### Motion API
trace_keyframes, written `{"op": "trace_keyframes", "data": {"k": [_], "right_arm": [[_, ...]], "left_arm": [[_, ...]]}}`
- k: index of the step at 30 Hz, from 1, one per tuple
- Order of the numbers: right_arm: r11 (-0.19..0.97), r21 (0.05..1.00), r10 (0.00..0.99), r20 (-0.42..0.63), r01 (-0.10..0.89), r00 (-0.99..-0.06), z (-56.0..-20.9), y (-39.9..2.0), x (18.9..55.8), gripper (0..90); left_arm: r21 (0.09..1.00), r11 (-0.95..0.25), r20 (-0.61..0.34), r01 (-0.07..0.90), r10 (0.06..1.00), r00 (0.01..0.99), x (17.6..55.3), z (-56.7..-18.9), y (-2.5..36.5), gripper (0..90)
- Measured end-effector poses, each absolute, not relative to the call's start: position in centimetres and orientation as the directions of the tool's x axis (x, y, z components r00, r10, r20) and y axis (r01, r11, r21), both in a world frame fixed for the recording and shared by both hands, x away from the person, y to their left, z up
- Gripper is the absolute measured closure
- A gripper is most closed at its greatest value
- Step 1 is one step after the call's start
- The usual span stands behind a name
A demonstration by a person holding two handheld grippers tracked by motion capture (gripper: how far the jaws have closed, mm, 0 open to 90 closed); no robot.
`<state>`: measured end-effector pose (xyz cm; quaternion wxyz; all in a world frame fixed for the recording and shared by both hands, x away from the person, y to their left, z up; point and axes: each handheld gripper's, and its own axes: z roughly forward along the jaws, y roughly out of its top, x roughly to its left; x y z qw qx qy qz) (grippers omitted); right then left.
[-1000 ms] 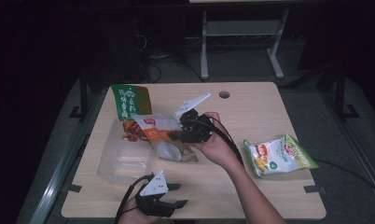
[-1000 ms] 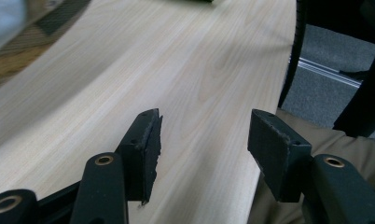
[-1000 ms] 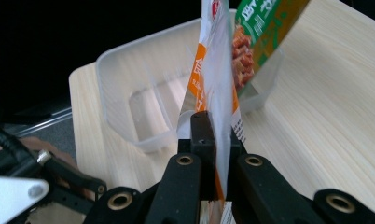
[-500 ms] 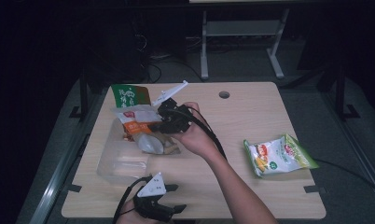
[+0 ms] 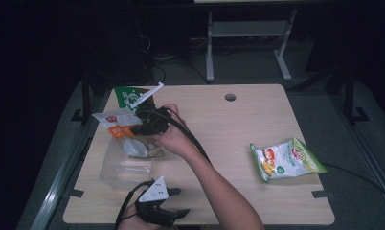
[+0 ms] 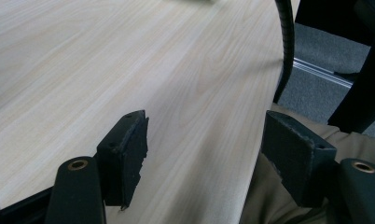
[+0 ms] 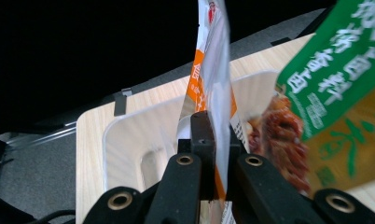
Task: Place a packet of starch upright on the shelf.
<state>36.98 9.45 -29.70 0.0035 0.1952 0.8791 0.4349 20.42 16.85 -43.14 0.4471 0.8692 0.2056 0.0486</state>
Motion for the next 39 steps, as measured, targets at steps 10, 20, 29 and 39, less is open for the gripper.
{"op": "trace_keyframes", "data": {"k": [10, 20, 29, 39], "right_arm": [[0.547, 0.752, 0.328, 0.21, 0.367, -0.921, -32.2, 12.7, 37.9, 89.6], [0.521, 0.744, 0.342, 0.269, 0.42, -0.9, -35.8, 13.4, 38.8, 89.4], [0.562, 0.721, 0.35, 0.237, 0.405, -0.906, -36.4, 12.0, 38.7, 88.5], [0.576, 0.706, 0.348, 0.244, 0.412, -0.905, -36.5, 11.1, 39.0, 84.4]], "left_arm": [[0.799, -0.504, -0.11, 0.328, 0.415, 0.903, 20.4, -43.2, 17.2, 31.3], [0.784, -0.531, -0.088, 0.321, 0.418, 0.904, 20.6, -43.6, 17.3, 31.4], [0.784, -0.522, -0.1, 0.336, 0.427, 0.899, 20.7, -43.6, 17.3, 31.4], [0.784, -0.517, -0.105, 0.344, 0.436, 0.894, 20.8, -43.6, 17.3, 30.9]]}}
